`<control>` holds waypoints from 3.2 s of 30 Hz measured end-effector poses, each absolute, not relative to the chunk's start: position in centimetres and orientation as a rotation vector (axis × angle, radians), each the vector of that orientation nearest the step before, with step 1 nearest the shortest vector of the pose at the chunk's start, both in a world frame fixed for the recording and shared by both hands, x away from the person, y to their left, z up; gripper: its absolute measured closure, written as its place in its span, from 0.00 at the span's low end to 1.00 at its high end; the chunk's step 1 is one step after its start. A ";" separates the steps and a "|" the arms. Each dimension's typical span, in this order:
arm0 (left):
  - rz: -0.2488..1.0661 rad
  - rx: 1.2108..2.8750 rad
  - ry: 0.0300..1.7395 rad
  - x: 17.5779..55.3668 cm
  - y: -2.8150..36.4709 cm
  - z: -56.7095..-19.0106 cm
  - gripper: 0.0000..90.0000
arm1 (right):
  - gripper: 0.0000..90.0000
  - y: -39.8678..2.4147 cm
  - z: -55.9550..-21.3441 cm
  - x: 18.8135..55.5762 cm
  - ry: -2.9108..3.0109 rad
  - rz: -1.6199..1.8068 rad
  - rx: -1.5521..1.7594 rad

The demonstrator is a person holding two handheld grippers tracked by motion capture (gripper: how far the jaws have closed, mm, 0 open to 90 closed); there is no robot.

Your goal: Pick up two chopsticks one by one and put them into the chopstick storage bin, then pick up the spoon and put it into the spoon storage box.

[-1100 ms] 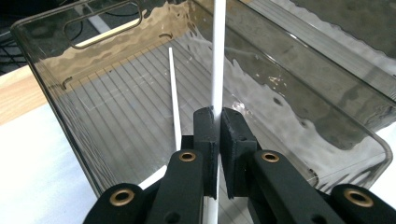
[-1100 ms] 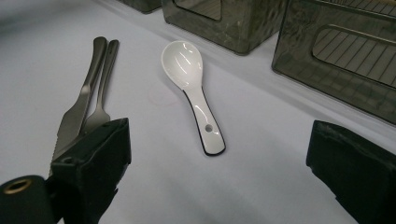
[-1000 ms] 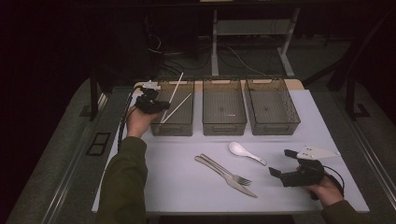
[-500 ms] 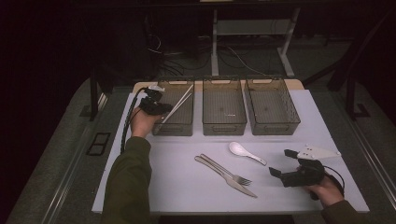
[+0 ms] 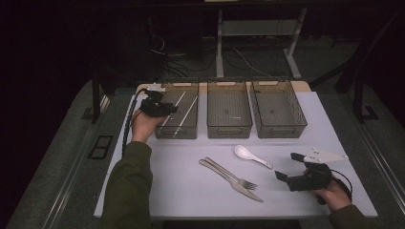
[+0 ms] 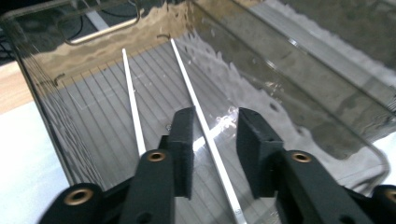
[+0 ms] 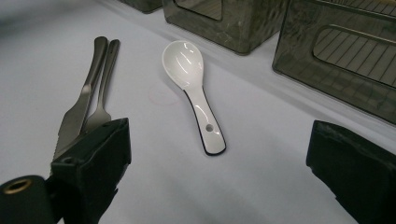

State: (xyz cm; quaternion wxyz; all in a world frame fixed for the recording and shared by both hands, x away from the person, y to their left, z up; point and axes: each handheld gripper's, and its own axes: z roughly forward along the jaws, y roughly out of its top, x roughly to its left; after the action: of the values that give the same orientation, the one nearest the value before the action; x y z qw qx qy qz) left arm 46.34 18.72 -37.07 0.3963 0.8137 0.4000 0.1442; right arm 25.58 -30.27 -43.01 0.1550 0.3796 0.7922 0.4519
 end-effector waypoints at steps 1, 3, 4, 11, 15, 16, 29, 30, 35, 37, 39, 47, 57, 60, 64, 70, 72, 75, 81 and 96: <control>0.362 2.055 1.009 46.2 18.7 -36.9 0.68 | 0.07 -30.3 -43.0 25.6 2.270 1.295 1.088; 0.354 2.047 0.990 45.7 18.7 -36.5 0.65 | 0.07 -30.3 -43.0 25.6 2.270 1.295 1.087; 0.346 2.035 0.986 45.4 18.6 -36.4 0.64 | 0.07 -30.2 -43.0 25.6 2.271 1.295 1.086; 0.322 2.014 0.932 43.1 18.0 -35.4 0.57 | 0.07 -30.2 -43.0 25.6 2.269 1.296 1.085; 0.306 2.016 0.902 41.8 17.7 -35.3 0.53 | 0.07 -30.2 -43.0 25.6 2.270 1.293 1.085; 0.301 2.008 0.898 41.4 17.6 -35.3 0.52 | 0.07 -30.2 -43.0 25.6 2.270 1.293 1.087; 0.283 1.987 0.794 36.7 16.9 -35.8 0.42 | 0.07 -30.3 -43.0 25.6 2.264 1.292 1.089; 0.281 1.986 0.787 36.3 16.8 -35.8 0.41 | 0.07 -30.3 -43.0 25.6 2.263 1.292 1.089; 0.295 1.998 0.757 34.7 16.4 -36.3 0.34 | 0.07 -30.3 -43.0 25.6 2.265 1.296 1.087; 0.294 1.995 0.753 33.9 16.3 -36.6 0.31 | 0.07 -30.3 -43.0 25.6 2.265 1.297 1.087; 0.296 1.994 0.743 33.2 16.2 -37.0 0.28 | 0.07 -30.3 -42.9 25.6 2.265 1.298 1.087; 0.299 1.986 0.709 30.7 16.4 -38.9 0.19 | 0.07 -30.4 -42.9 25.5 2.264 1.306 1.100; 0.267 1.993 0.684 28.4 16.2 -41.0 0.09 | 0.07 -30.2 -42.6 25.4 2.275 1.309 1.085; 0.246 1.985 0.678 28.0 16.2 -41.6 0.05 | 0.07 -30.1 -42.5 25.4 2.276 1.303 1.088; 0.233 1.994 0.672 27.5 16.2 -42.1 0.00 | 0.07 -30.1 -42.4 25.5 2.305 1.307 1.068; 0.218 2.028 0.684 27.2 16.6 -42.8 0.00 | 0.07 -30.1 -41.6 26.0 2.357 1.295 1.056; 0.210 2.037 0.689 27.2 16.5 -43.0 0.00 | 0.07 -30.0 -41.4 26.3 2.361 1.289 1.060; 0.209 2.043 0.687 27.2 16.4 -42.8 0.00 | 0.07 -29.7 -41.4 26.8 2.371 1.281 1.052; 0.199 2.055 0.682 27.2 16.2 -42.9 0.00 | 0.08 -29.4 -41.3 27.6 2.380 1.279 1.057; 0.193 2.054 0.667 27.3 16.0 -43.1 0.00 | 0.17 -28.0 -40.7 31.0 2.403 1.322 1.066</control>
State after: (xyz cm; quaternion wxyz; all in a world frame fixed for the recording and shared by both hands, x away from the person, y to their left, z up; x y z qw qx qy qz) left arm 27.27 16.00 -43.07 0.4676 0.8374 0.2721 0.0788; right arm 31.00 -28.01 -40.68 0.0996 0.3604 0.8126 0.4471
